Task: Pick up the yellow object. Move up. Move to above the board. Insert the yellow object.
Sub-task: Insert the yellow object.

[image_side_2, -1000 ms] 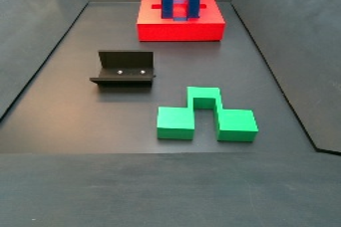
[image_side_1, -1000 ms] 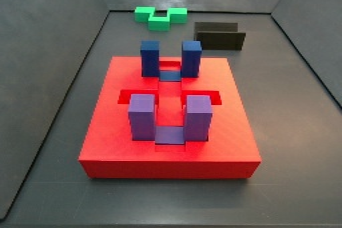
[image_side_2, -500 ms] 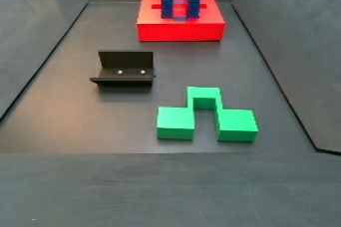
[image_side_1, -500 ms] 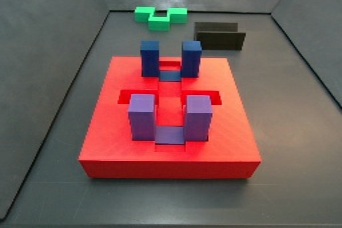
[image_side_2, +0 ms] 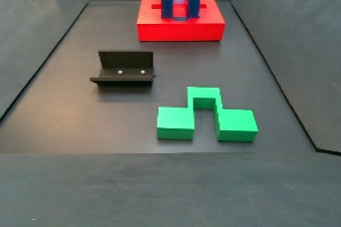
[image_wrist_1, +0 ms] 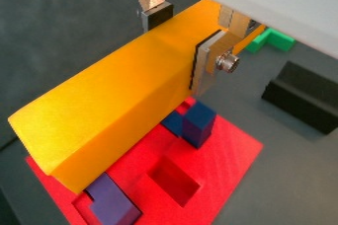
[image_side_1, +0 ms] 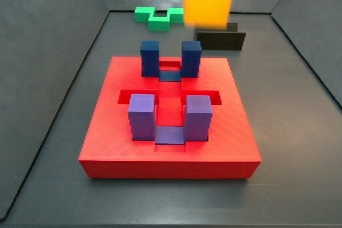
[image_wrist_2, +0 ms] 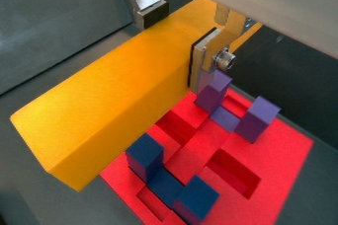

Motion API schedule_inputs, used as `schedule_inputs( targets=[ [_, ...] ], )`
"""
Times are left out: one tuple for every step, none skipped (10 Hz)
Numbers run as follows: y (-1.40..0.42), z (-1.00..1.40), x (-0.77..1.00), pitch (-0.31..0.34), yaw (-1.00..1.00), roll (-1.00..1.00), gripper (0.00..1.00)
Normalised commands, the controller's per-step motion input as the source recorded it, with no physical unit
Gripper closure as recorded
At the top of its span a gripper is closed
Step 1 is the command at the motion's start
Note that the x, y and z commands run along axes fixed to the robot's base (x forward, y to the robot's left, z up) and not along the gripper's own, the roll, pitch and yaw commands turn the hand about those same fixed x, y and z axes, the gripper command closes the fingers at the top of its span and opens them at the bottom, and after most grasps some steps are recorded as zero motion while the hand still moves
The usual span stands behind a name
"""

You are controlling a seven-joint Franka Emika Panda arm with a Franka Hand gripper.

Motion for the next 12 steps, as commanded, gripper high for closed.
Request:
schedule_inputs(
  targets=[
    [-0.11, -0.99, 0.25, 0.0, 0.05, 0.13, 1.0],
    [-0.13, -0.97, 0.2, 0.0, 0.05, 0.15, 1.0],
    [-0.17, -0.9, 0.08, 0.01, 0.01, 0.19, 1.0],
    [-0.14, -0.81, 0.01, 0.0, 0.03, 0.26, 1.0],
    [-0.1, -0.76, 0.0, -0.061, 0.0, 0.29, 1.0],
    [0.0, -0.23, -0.21, -0.174, -0.05, 0.07, 1.0],
    [0.11, 0.07, -0.2, -0.166, -0.07, -0.11, 1.0],
    [0.11, 0.16, -0.19, -0.21, -0.05, -0.24, 1.0],
    [0.07, 0.08, -0.19, -0.211, -0.01, -0.18, 1.0],
    [0.0, 0.0, 0.02, 0.0, 0.0, 0.0, 1.0],
    [0.0, 0.0, -0.53, -0.153, -0.18, 0.0, 1.0],
    [-0.18, 0.28, -0.52, -0.259, -0.1, -0.02, 1.0]
  ],
)
